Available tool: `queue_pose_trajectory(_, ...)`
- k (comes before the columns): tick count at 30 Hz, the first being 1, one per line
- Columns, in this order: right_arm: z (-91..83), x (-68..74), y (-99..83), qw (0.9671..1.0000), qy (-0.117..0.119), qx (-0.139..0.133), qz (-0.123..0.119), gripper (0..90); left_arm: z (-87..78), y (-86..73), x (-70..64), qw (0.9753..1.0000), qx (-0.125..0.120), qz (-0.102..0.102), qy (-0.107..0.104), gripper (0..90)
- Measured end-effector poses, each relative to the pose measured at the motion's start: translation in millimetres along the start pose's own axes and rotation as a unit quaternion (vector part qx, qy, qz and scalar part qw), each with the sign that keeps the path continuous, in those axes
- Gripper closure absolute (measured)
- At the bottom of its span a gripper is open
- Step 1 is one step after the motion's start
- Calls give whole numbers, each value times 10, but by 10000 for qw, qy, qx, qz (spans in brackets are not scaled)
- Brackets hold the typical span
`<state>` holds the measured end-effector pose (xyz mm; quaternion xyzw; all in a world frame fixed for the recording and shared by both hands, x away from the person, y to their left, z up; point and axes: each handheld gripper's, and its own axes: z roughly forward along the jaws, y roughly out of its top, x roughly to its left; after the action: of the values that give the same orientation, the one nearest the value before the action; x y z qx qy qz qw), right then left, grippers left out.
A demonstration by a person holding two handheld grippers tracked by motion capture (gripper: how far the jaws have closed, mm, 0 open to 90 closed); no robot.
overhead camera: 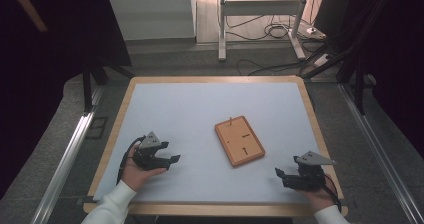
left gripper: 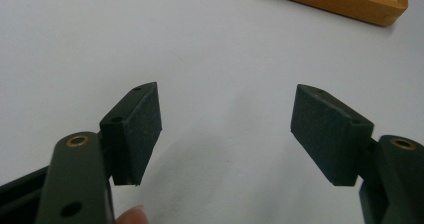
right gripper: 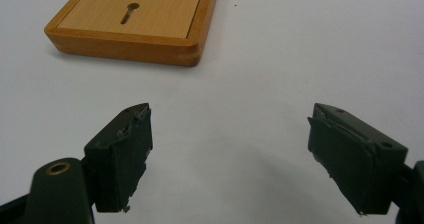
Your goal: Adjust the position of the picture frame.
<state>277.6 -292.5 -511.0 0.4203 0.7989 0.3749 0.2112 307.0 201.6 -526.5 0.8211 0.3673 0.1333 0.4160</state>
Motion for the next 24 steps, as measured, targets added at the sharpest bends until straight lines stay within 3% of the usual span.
queue_pose_trajectory(19, 44, 56, -6, 9998, -14, 122, -173, 181, 13, 33, -35, 10000, -26, 36, -23, 277)
queue_pose_trajectory(24, 61, 51, -10, 9997, -23, 161, -178, 182, 111, 177, -141, 9996, 74, 269, -102, 279)
